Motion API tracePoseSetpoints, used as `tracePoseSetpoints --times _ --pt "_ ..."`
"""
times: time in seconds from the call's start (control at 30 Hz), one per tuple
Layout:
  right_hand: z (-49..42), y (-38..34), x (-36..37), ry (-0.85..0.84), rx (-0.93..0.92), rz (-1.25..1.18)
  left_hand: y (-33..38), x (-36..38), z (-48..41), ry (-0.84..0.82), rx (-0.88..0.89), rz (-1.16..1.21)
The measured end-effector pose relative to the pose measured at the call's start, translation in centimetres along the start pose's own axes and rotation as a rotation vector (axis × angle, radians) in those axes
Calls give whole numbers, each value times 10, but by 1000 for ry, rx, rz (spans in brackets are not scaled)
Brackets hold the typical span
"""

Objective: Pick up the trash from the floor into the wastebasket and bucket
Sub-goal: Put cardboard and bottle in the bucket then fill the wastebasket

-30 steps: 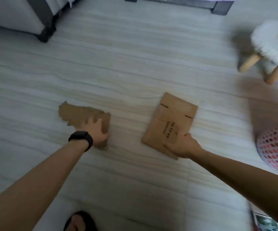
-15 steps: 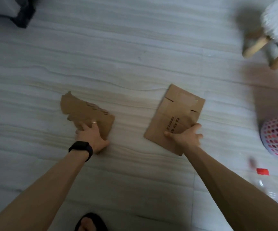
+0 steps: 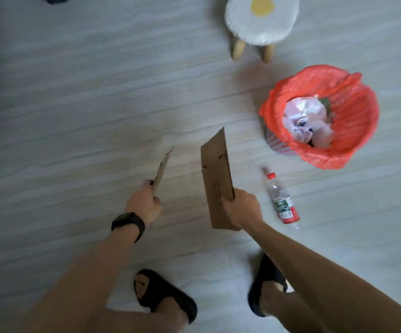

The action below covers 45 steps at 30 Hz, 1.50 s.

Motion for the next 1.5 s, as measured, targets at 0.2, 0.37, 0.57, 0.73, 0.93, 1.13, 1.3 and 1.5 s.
tracePoseSetpoints --times 0.2,0.37,0.57,0.73,0.93,1.13,1.3,1.5 --pt "152 72 -156 85 141 7 218 -31 167 -47 317 -130" --pt "266 165 -282 380 321 -328 393 -31 301 -113 655 -349" --pt "360 285 -391 675 484 -593 570 7 412 -68 966 -585" --pt "397 366 -438 750 634 -646 675 55 481 17 1166 -775" --pt "427 445 -471 779 809 -635 758 147 556 -29 1332 -963" --pt "452 507 -483 808 929 -733 831 220 602 -127 1462 -1040" --pt "504 583 -498 1001 1094 -899 891 277 665 -213 1506 -970" --pt "601 698 -488 1289 1245 -1242 947 391 782 -358 1495 -956"
Point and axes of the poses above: each hand's wrist, its own z-axis away from the middle knuckle, its own x-axis out of the palm, y = z × x, the point moved 7 cm from there along -z, towards the middle knuckle, and after that the axes turned 13 degrees about -z, right-handed, at the moved point
